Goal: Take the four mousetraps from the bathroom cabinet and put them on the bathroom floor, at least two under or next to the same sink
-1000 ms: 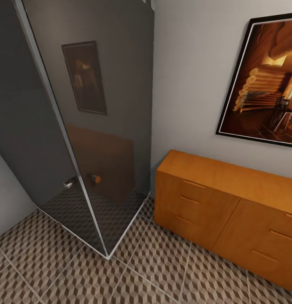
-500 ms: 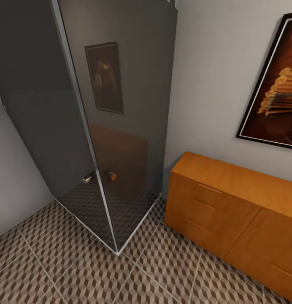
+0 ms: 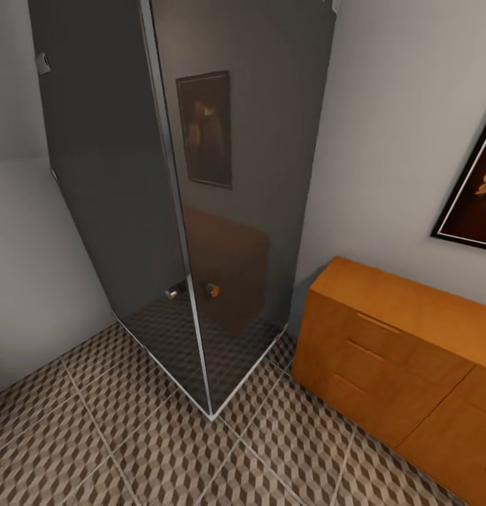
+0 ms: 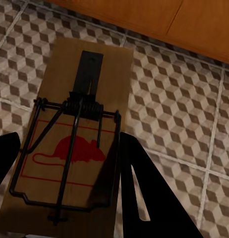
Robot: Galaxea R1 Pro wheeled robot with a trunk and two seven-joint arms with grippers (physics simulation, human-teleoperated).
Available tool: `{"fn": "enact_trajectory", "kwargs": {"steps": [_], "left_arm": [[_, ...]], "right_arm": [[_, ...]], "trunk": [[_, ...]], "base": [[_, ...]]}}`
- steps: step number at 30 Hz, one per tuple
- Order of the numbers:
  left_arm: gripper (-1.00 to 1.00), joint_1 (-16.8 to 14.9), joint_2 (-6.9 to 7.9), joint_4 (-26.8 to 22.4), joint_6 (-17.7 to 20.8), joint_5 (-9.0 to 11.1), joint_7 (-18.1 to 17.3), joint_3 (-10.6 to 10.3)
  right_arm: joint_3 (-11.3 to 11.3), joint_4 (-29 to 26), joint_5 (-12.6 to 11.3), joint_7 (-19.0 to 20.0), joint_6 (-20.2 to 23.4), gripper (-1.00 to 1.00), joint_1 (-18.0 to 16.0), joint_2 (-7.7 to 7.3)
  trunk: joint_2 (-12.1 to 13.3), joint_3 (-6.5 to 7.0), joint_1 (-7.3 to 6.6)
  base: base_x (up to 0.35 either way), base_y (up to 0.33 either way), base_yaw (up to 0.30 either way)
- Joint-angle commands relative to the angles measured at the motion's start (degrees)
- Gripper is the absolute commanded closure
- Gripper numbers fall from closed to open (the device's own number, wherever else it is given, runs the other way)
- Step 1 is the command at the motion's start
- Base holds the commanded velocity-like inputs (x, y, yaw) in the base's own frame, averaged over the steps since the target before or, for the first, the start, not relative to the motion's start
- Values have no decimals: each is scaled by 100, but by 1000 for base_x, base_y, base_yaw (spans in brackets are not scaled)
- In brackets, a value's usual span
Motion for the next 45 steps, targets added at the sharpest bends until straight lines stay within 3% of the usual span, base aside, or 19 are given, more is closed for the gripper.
{"fn": "enact_trajectory", "kwargs": {"steps": [1,45], "left_arm": [[100,-4,1,-4,-7,-2,52,-49],[100,-4,1,-6,-8,-2,52,-49]], "right_arm": [[51,-5,-11,-51,-9,100,-2,-1],[51,-7,-11,-51,-10,100,-2,-1]], "trunk": [[-11,-12,3],[-11,-12,3]], "base": [[0,0,233],[0,0,233]]}}
